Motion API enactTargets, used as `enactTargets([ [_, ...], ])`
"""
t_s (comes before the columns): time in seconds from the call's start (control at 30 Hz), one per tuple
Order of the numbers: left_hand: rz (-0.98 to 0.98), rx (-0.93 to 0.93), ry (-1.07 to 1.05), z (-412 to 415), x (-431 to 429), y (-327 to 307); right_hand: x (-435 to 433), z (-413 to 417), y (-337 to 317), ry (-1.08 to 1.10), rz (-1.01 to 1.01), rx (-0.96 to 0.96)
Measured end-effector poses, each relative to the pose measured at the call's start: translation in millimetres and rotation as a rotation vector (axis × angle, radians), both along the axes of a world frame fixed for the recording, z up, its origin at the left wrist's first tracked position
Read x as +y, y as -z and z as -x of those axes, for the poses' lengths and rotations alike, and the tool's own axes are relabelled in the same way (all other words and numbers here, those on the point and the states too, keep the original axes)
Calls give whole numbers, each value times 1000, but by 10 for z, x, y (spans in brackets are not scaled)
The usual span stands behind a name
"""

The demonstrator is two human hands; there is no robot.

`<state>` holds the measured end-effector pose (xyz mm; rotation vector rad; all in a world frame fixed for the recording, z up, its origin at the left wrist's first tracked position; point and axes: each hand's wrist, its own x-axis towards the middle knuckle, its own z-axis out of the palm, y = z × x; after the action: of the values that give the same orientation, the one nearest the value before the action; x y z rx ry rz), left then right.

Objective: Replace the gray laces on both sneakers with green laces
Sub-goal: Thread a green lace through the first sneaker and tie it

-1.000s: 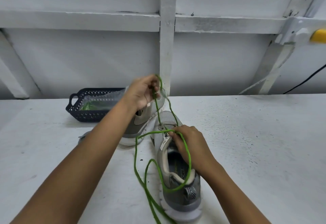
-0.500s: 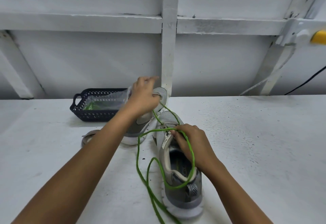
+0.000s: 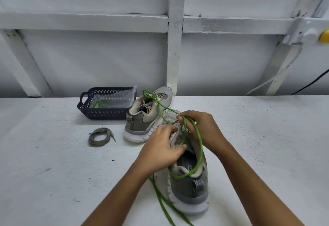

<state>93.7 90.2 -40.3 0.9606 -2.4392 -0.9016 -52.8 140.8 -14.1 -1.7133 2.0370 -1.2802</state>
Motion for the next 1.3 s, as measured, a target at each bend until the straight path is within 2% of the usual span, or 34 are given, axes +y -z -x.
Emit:
enactTargets([
  [0.1,-6,17,-66,30,11,25,-26,13,-88,-28,26,48],
  [0.3,-25,27,-162,85,65,41,41,-23,-375,-98,102,12],
  [0.47,-2,7,-202,80,73,40,205,-127,-760,-195,249,-199],
  [0.53,-13,6,-202,83,81,19,266,-156,-880,-229,282,-222],
  [0.77,7,-55,-214,95,89,-20,355,-220,-881,-292,260,-241],
  [0.93,25,124,-179,106,2,-186,396,-207,-839,-389,178,-201],
  [1.07,-54,204,-84,114,-39,-383,437,-208,-835,-481,56,-167],
  [1.2,-49,361,-19,-8,-83,-438,434,-97,-711,-373,41,-231],
  [1.3,28,441,-11,-95,-99,-396,297,36,-456,-117,-86,-66],
])
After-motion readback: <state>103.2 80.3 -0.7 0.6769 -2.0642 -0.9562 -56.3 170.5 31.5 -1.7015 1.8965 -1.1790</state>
